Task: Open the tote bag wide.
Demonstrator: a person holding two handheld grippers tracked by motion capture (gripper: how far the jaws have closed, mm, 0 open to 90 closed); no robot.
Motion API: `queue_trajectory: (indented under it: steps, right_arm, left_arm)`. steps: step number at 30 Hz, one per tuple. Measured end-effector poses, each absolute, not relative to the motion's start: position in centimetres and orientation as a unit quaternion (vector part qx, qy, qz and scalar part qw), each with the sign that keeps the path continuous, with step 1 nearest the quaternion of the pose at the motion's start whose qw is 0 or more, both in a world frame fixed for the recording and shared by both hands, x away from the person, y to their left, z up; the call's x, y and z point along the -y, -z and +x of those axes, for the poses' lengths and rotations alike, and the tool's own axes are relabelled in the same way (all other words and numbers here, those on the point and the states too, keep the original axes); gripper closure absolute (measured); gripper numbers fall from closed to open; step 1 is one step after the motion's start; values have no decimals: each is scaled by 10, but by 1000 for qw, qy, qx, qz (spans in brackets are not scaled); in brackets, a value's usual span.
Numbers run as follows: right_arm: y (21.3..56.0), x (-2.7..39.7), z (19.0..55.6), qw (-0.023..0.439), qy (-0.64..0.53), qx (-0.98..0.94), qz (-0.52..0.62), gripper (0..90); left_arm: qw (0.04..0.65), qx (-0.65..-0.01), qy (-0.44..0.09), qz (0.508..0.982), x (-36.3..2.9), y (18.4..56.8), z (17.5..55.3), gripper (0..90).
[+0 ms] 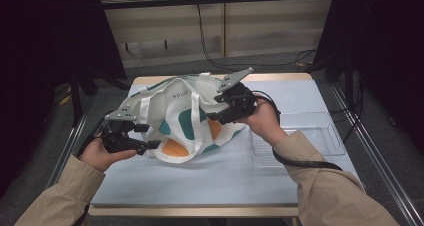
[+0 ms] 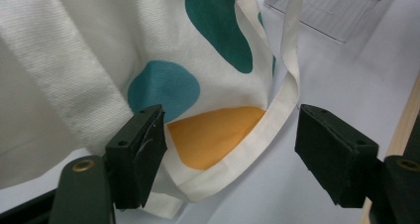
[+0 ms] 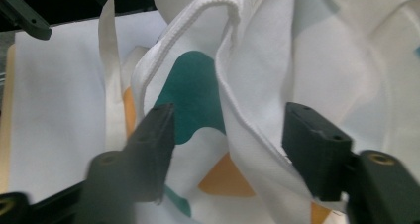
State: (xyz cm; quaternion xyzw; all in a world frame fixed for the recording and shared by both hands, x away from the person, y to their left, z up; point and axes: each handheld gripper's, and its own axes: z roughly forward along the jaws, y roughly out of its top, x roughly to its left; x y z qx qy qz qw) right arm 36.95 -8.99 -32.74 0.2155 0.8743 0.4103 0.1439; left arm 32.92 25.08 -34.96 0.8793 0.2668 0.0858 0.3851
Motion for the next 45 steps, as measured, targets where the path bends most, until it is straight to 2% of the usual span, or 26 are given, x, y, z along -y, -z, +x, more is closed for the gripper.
queue_trajectory:
  steps: [6, 7, 8, 10, 13, 19, 23, 27, 45]
  right_arm:
    - [333, 82, 363, 150, -376, -888, 217, 518]
    - [335, 81, 360, 149, -372, -889, 220, 590]
    - [335, 81, 360, 149, -372, -889, 220, 590]
    - [337, 85, 359, 137, -374, -890, 223, 693]
    - [339, 87, 358, 132, -374, -890, 226, 717]
    - [342, 95, 356, 112, -385, -886, 232, 810]
    - [347, 100, 353, 100, -382, -889, 230, 845]
    - [350, 103, 352, 94, -384, -889, 231, 852]
    - [363, 111, 345, 78, -378, -894, 230, 863]
  left_arm:
    - [396, -267, -89, 874, -251, 342, 329, 348]
    - [399, -267, -89, 873, -251, 341, 330, 374]
    - [399, -267, -88, 873, -251, 340, 330, 374]
    - [392, -268, -91, 876, -249, 337, 330, 411]
    - [391, -267, -89, 876, -247, 335, 332, 432]
    - [394, -269, -91, 874, -243, 326, 335, 536]
    - [391, -265, -94, 876, -242, 320, 339, 641]
    - [389, -265, -97, 877, -240, 315, 342, 668]
    - [392, -273, -110, 872, -236, 296, 358, 703]
